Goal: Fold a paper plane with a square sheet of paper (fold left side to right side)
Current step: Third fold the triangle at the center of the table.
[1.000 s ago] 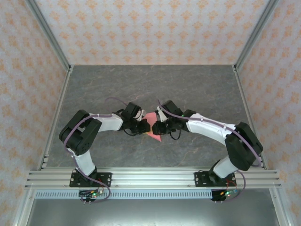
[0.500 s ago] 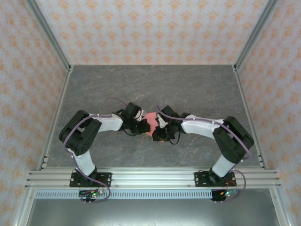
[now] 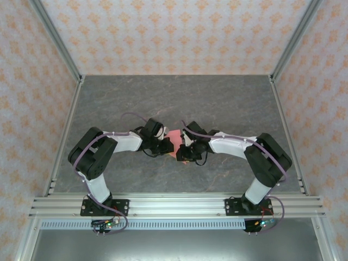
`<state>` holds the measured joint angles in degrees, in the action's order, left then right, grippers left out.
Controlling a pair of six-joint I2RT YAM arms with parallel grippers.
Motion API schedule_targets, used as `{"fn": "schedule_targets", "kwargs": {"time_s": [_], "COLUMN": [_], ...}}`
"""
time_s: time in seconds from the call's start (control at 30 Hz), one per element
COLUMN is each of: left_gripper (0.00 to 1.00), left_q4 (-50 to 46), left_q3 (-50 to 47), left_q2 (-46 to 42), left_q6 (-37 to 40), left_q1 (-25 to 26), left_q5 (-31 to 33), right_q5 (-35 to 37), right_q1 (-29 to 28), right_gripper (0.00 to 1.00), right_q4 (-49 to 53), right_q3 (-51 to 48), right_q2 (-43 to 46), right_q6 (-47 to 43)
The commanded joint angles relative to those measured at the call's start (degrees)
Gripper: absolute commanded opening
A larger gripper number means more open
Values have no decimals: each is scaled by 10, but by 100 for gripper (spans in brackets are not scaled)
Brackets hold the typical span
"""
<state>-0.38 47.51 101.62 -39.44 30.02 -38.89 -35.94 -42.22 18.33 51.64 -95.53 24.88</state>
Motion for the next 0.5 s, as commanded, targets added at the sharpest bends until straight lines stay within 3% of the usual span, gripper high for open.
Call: {"fn": "schedule_targets", "kwargs": {"time_s": [0.0,0.47], "left_gripper": [10,10], "left_q4": [-42,-51], "left_q3": [-11,-4], "left_q2": [-8,-6], "left_q6": [3,8], "left_q1": [4,5], "left_q5": [35,36], "right_q5": [12,52], "right_q1": [2,2], "right_gripper": [24,23], "right_q4": [-7,18], "right_q3": [-12,-19], "right_q2": [-15,-21], "right_q6": [13,7]}}
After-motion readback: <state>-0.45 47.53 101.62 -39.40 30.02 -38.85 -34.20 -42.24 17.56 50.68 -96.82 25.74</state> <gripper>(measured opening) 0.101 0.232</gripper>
